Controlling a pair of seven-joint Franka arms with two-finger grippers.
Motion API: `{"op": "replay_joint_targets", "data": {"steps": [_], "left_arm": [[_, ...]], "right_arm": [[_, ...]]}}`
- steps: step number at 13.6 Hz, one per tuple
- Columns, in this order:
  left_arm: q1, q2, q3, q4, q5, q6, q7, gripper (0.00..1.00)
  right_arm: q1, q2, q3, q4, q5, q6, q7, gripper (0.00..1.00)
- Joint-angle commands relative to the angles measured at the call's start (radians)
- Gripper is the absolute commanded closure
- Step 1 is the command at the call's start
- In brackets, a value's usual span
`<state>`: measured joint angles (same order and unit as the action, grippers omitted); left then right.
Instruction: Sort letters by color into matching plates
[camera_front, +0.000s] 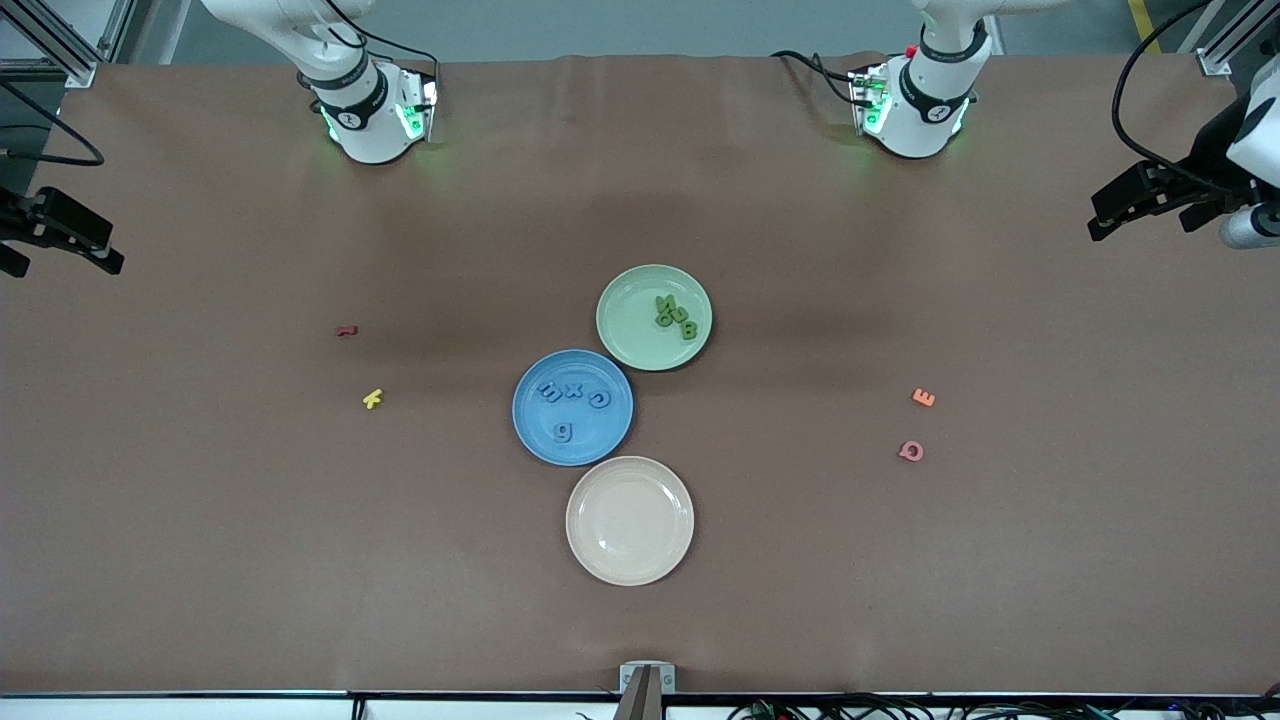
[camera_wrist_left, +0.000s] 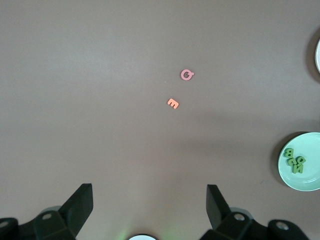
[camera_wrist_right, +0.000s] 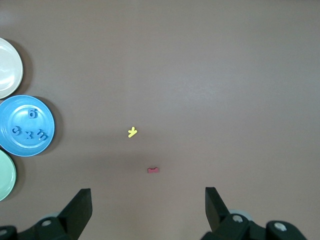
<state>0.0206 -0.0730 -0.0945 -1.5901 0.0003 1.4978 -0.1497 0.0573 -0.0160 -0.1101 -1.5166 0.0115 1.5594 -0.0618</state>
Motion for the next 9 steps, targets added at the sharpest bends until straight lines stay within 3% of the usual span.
{"op": "replay_joint_targets", "data": {"steps": [1,9], "left_arm": [[-0.004,0.007,0.001,0.022,-0.002,-0.013,0.018,0.00],[-0.004,0.007,0.001,0.022,-0.002,-0.018,0.016,0.00]], "right_arm": [[-0.007,0.010,0.012,0.024,-0.012,-0.012,0.023,0.00],[-0.007,0.018,0.012,0.026,-0.015,-0.004,0.017,0.00]]}}
